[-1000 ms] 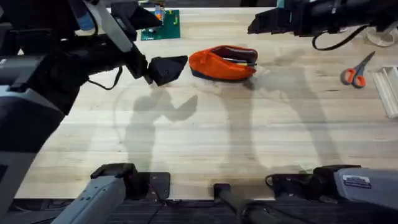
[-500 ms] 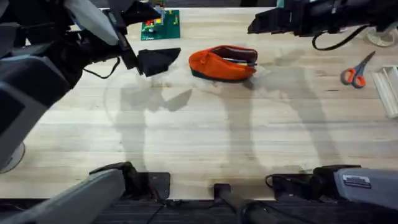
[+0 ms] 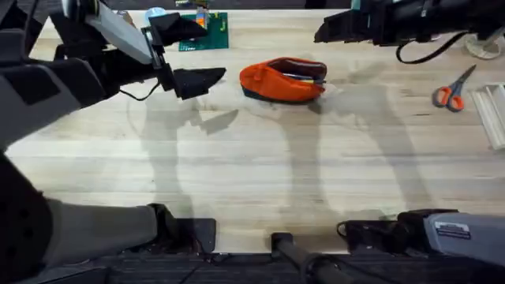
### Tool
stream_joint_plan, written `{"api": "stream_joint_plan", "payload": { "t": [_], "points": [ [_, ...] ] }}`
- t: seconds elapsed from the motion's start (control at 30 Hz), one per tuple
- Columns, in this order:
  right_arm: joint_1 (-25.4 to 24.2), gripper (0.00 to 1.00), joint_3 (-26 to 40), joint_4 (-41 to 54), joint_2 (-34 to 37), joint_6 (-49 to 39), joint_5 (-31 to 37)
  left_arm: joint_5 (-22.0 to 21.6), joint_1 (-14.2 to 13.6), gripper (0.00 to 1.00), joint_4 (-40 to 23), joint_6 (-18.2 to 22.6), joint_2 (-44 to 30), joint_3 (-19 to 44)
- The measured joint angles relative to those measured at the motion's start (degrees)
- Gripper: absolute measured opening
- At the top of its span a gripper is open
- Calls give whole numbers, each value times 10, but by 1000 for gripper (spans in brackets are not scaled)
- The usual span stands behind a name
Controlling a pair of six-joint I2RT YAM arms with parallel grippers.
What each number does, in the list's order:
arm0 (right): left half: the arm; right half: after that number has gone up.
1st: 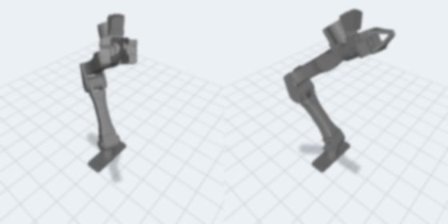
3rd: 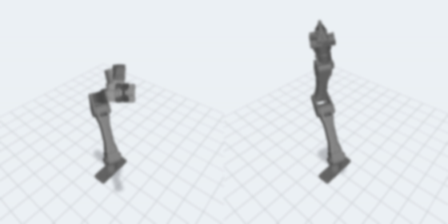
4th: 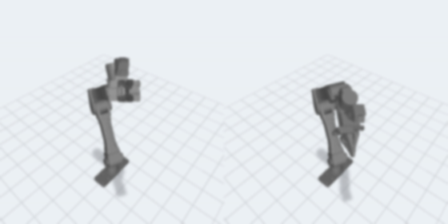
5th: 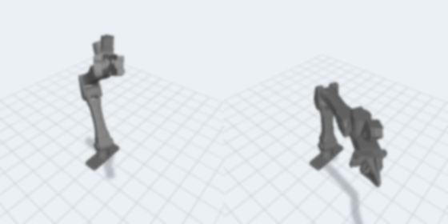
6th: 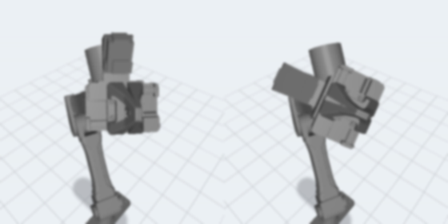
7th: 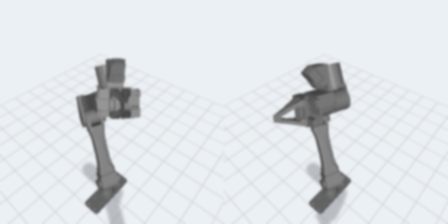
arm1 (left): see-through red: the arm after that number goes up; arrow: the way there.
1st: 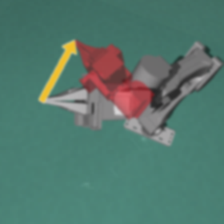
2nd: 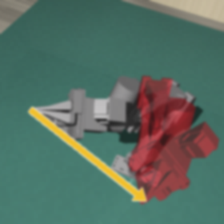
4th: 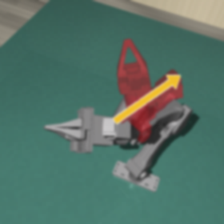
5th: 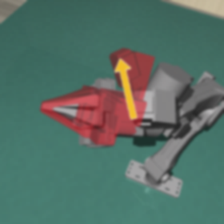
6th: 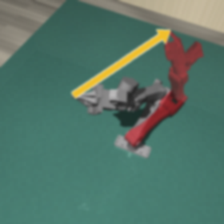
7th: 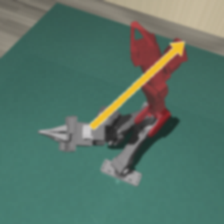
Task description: Unzip the bag, pick up the pens from the table one at a time and place them inside, then zip the bag closed.
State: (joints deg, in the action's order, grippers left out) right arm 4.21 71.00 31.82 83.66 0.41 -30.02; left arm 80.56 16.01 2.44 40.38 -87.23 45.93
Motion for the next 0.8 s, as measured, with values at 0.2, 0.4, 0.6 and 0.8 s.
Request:
{"api": "stream_joint_plan", "payload": {
  "t": [0.2, 0.4, 0.6, 0.8],
  "points": [
    [0, 997, 0, 0, 0, 1, 0, 0, 0, 992, 0, 4, -27, 0],
    [3, 997, 0, -14, 0, 70, -4, 0, 0, 993, 0, 8, -41, 0],
    [86, 997, 0, -42, 0, 157, 54, 0, 0, 994, 0, 9, -41, 0],
    [214, 997, 0, -62, -3, 289, 208, 0, 0, 995, 0, 9, -41, 0]
  ]
}}
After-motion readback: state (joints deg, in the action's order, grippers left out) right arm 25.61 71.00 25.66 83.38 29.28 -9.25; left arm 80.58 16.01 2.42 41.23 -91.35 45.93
